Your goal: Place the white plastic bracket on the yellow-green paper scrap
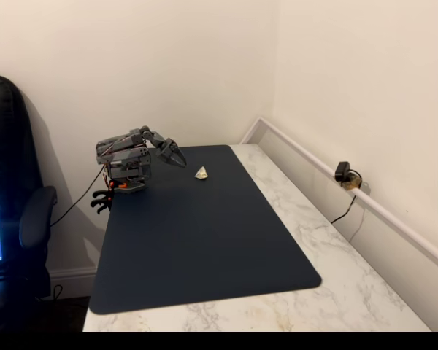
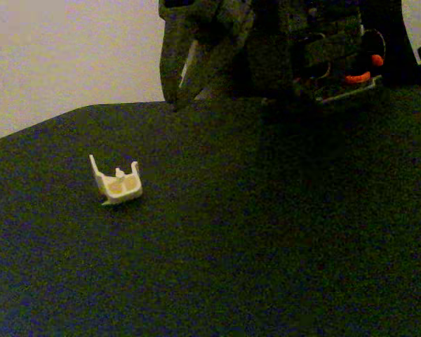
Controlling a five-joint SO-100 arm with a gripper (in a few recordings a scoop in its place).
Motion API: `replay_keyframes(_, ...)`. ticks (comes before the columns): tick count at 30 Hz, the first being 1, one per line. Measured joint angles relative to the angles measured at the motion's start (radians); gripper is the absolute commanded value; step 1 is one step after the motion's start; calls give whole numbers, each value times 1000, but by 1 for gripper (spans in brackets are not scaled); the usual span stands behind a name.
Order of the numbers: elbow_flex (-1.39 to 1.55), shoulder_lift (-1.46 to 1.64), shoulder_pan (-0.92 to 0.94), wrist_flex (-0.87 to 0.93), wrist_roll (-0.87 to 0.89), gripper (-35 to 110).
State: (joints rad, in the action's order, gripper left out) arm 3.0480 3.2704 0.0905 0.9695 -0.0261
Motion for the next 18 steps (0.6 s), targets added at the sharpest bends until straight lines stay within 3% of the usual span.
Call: replay_keyframes(18,0,0,5,6,25,0)
